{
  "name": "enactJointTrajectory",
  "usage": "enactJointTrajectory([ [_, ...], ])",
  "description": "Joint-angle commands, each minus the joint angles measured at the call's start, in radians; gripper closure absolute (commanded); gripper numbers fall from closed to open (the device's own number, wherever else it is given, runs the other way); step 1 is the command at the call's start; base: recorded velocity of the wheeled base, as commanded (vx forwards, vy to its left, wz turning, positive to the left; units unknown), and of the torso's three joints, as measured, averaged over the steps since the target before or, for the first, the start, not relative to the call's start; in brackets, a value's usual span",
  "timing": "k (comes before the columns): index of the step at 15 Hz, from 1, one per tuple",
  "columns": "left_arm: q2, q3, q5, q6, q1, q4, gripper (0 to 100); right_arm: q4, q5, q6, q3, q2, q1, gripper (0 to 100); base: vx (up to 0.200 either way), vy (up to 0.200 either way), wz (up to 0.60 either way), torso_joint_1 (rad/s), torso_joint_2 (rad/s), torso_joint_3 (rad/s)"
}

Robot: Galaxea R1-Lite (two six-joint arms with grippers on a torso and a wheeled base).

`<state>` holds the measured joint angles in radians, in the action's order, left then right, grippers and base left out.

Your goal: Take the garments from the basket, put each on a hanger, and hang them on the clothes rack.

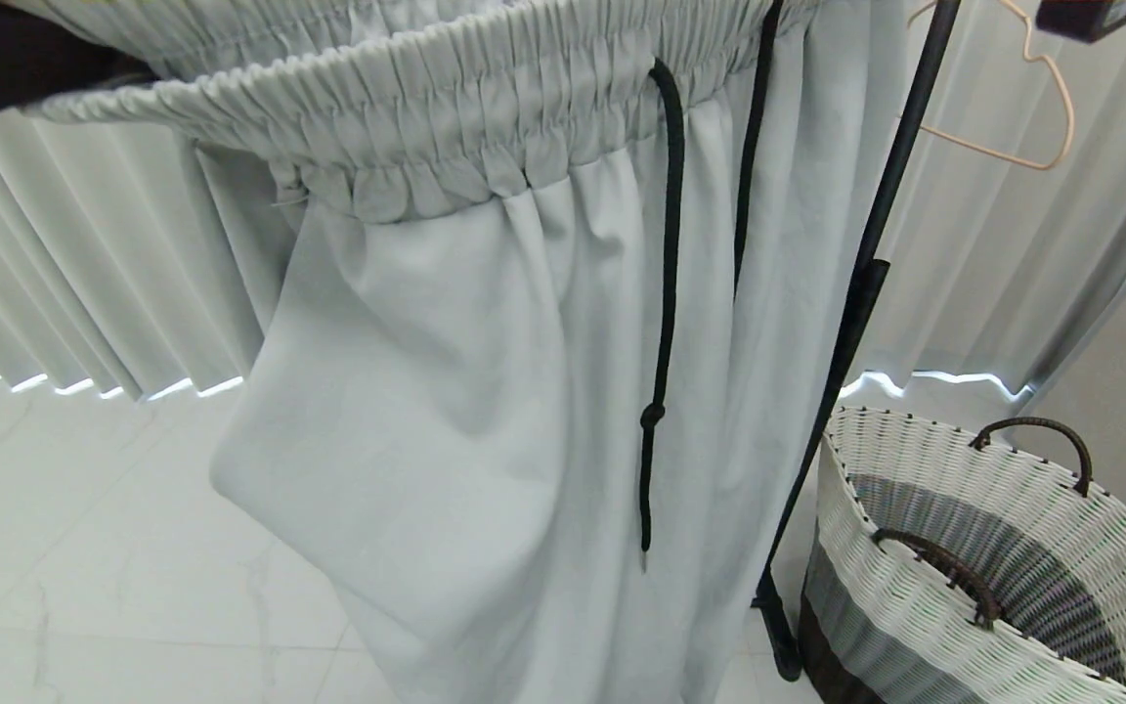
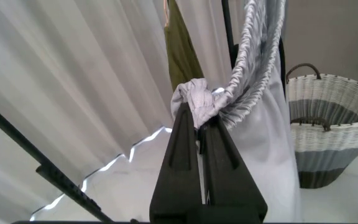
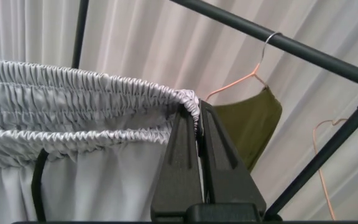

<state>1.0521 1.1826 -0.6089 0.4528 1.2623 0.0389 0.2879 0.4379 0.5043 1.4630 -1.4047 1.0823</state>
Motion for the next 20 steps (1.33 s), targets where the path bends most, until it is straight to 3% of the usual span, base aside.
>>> enactJointTrajectory([
  [1, 0.011, 0.026, 0.0, 0.003, -0.006, -0.002, 100, -0.001, 0.001, 0.0, -0.003, 0.007, -0.001, 100, 0.0, 0.0, 0.0, 0.0, 0.0, 0.0],
  [3, 0.057, 0.088, 0.001, 0.001, -0.049, -0.011, 100, -0.004, 0.002, 0.0, -0.004, 0.024, -0.024, 100, 0.0, 0.0, 0.0, 0.0, 0.0, 0.0],
  [5, 0.147, 0.183, 0.005, -0.006, -0.178, -0.073, 100, -0.01, 0.002, 0.0, -0.006, 0.059, -0.084, 100, 0.0, 0.0, 0.0, 0.0, 0.0, 0.0],
  [7, 0.169, 0.154, 0.005, -0.006, -0.235, -0.136, 100, -0.035, 0.004, 0.0, -0.053, 0.105, -0.102, 100, 0.0, 0.0, 0.0, 0.0, 0.0, 0.0],
  [10, 0.175, 0.155, 0.006, -0.005, -0.235, -0.139, 100, -0.072, 0.002, 0.0, -0.122, 0.151, -0.09, 100, 0.0, 0.0, 0.0, 0.0, 0.0, 0.0],
  [20, 0.207, 0.204, 0.006, 0.0, -0.235, -0.139, 100, -0.073, 0.002, -0.001, -0.125, 0.153, -0.087, 100, 0.0, 0.0, 0.0, 0.0, 0.0, 0.0],
])
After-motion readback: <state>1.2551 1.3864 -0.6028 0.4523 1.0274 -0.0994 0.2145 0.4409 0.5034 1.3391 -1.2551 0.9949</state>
